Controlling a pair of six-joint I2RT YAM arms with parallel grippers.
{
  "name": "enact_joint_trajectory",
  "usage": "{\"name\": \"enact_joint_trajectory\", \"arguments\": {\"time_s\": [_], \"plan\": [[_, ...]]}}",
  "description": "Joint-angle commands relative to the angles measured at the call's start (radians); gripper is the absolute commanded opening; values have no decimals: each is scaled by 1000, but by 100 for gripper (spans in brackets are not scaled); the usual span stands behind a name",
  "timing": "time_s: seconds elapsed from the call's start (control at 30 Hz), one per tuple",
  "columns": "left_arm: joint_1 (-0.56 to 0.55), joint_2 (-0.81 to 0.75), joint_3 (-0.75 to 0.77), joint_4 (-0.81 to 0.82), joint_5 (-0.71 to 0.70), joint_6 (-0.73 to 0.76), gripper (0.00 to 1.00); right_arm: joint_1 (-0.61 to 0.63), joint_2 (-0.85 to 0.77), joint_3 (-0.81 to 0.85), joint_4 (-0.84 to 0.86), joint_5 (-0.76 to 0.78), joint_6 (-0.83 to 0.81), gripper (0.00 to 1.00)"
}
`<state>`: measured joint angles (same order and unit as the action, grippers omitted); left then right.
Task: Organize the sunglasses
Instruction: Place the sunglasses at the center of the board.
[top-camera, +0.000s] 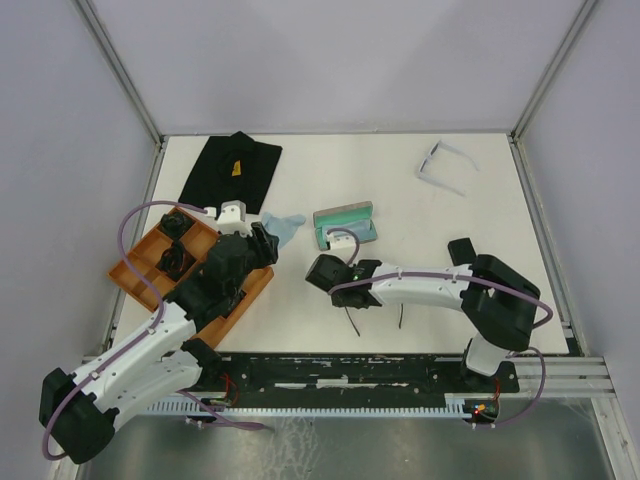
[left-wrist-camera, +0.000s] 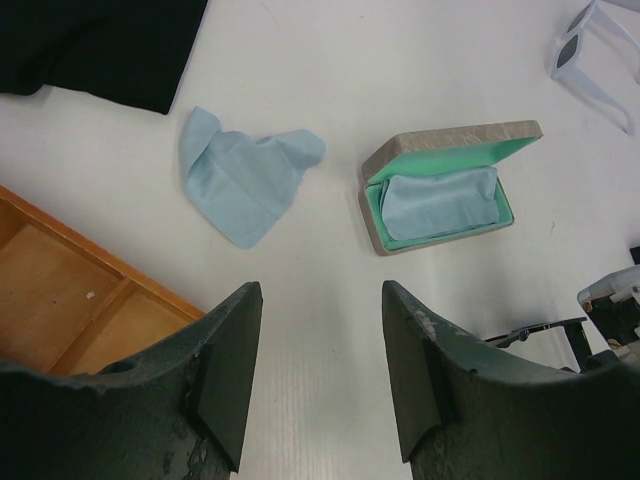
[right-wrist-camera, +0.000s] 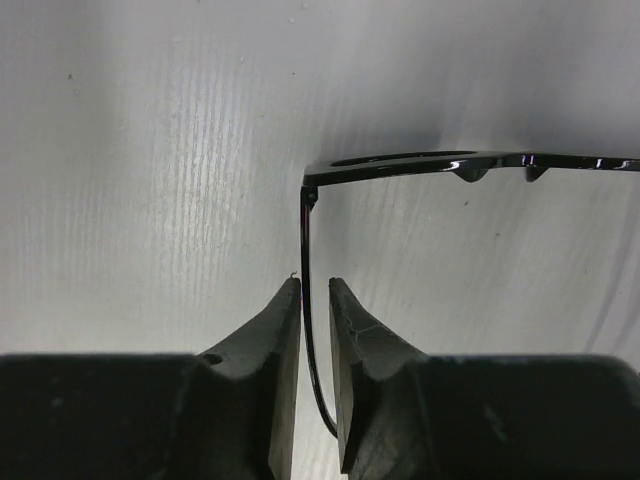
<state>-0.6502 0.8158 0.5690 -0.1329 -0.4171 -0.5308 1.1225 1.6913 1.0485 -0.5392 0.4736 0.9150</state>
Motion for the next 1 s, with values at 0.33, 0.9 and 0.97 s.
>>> {"name": "enact_joint_trajectory", "arguments": {"time_s": [0.33, 0.9, 0.97], "plan": [[0, -3, 28, 27, -2, -21, 59, -41, -268, -76, 62, 15, -541, 63], [0, 44, 62, 30, 93, -8, 59, -337, -30, 115, -49, -471, -1175, 48], [1, 45, 62, 30, 92, -8, 59, -347, -18, 132, -56, -483, -1194, 48]]}}
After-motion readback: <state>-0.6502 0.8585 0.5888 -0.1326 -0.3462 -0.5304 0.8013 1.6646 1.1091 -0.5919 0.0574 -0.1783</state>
